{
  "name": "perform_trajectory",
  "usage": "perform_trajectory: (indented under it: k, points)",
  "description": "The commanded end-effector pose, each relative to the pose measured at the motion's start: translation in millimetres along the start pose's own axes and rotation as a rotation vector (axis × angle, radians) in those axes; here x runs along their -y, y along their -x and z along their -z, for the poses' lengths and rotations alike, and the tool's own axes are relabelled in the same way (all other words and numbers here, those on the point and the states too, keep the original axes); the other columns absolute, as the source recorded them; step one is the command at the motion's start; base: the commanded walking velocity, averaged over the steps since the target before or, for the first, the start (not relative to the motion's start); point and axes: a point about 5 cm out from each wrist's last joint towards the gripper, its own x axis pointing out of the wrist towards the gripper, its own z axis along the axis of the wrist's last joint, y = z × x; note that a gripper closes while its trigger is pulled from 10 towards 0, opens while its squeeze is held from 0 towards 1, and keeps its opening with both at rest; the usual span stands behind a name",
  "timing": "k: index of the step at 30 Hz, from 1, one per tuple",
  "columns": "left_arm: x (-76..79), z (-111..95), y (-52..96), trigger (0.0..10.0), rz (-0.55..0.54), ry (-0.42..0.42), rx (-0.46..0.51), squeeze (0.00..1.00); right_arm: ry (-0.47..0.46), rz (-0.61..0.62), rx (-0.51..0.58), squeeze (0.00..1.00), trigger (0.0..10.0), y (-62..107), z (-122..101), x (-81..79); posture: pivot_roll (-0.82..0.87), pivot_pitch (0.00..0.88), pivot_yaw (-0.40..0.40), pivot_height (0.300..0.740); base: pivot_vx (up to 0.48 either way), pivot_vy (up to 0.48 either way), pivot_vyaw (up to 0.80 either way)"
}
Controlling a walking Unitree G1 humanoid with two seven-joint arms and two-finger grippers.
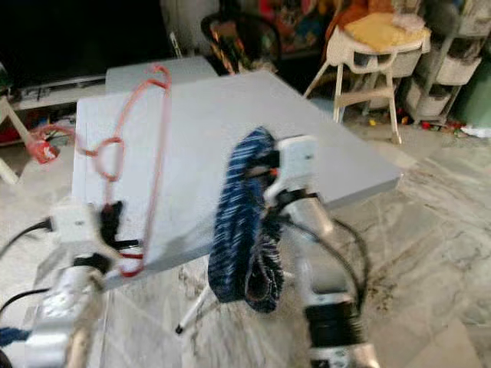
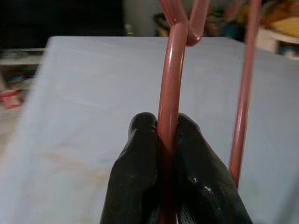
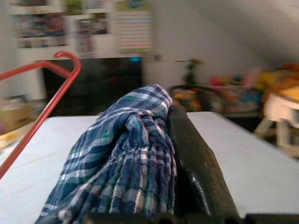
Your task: Hang hanger
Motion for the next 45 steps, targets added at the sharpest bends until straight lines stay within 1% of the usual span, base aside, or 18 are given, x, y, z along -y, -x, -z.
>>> perform_trajectory:
  k: [1,5,9,22,25,26,29,30,33,35,38,40,41,42,44,45]
  points:
    - [-12.3,-6,-0.2,10.0,-0.036,-0.016,0.02,0.0,-0.033,-0.054,0.076,0.0,10.0,-10.9,-21,-17.1,0.04,0.0,0.016,0.74,0.349,0.0,0.0]
    - [-12.6,-5,-0.4,10.0,-0.037,-0.014,0.017,0.0,-0.042,-0.061,0.089,0.0,10.0,-14.2,-25,-19.4,0.04,0.0,0.014,0.74,0.352,0.0,0.0]
    - [-11.1,-6,-1.1,10.0,-0.037,-0.013,0.021,0.0,-0.047,-0.066,0.083,0.0,10.0,-15.7,-25,-19.7,0.04,0.0,0.011,0.74,0.35,0.0,0.0]
    - [-14.8,1,3.0,10.0,-0.061,-0.022,0.0,0.0,-0.034,-0.091,0.047,0.0,10.0,-11.1,-18,-23.4,0.04,0.0,0.007,0.74,0.344,0.0,0.0]
    - [-17.7,0,3.7,10.0,-0.105,-0.047,0.011,0.0,-0.034,-0.099,0.037,0.0,10.0,-10.0,-16,-24.7,0.05,0.0,0.003,0.74,0.0,0.0,0.0]
    - [-20.2,0,4.1,10.0,-0.135,-0.071,0.01,0.0,-0.034,-0.103,0.031,0.0,10.0,-9.1,-14,-25.0,0.05,0.0,-0.001,0.74,0.0,0.0,0.0]
    - [-22.8,1,4.6,10.0,-0.162,-0.081,0.003,0.0,-0.036,-0.105,0.023,0.0,10.0,-8.5,-13,-24.7,0.05,0.0,-0.004,0.74,0.0,0.0,0.0]
    - [-26.1,3,7.6,10.0,-0.184,-0.097,-0.006,0.0,-0.038,-0.108,0.014,0.0,10.0,-7.5,-11,-24.9,0.06,0.0,-0.01,0.74,0.0,0.0,0.0]
    - [-30.3,7,14.4,10.0,-0.197,-0.117,-0.023,0.0,-0.044,-0.124,-0.013,0.0,10.0,-6.0,-6,-26.2,0.07,0.0,-0.015,0.74,0.0,0.0,0.0]
    - [-30.8,7,15.8,10.0,-0.198,-0.117,-0.026,0.0,-0.047,-0.127,-0.018,0.0,10.0,-5.8,-5,-26.6,0.07,0.0,-0.017,0.74,0.0,0.0,0.0]
    - [-31.6,10,20.9,10.0,-0.209,-0.126,-0.037,0.0,-0.064,-0.16,-0.06,0.0,10.0,-6.8,4,-32.0,0.08,0.0,-0.026,0.74,0.0,0.0,0.0]
    - [-31.1,11,22.7,10.0,-0.211,-0.127,-0.039,0.0,-0.073,-0.211,-0.096,0.0,10.0,-12.3,10,-39.5,0.09,0.0,-0.037,0.74,0.0,0.0,0.0]
    - [-31.0,11,23.3,10.0,-0.212,-0.127,-0.04,0.0,-0.057,-0.256,-0.13,0.0,10.0,-18.2,15,-45.9,0.09,0.0,-0.037,0.74,0.0,0.0,0.0]
    - [-30.8,11,23.8,10.0,-0.213,-0.127,-0.04,0.0,-0.031,-0.297,-0.141,0.0,10.0,-24.8,16,-51.5,0.1,0.0,-0.042,0.74,0.0,0.0,0.0]
    - [-30.7,11,24.4,10.0,-0.217,-0.127,-0.041,0.0,-0.008,-0.357,-0.152,0.0,10.0,-37.0,15,-59.9,0.1,0.0,-0.045,0.74,0.0,0.0,0.0]
    - [-30.6,11,24.8,10.0,-0.221,-0.125,-0.041,0.0,0.024,-0.398,-0.168,0.0,10.0,-46.5,14,-65.8,0.1,0.0,-0.047,0.74,0.0,0.0,0.0]
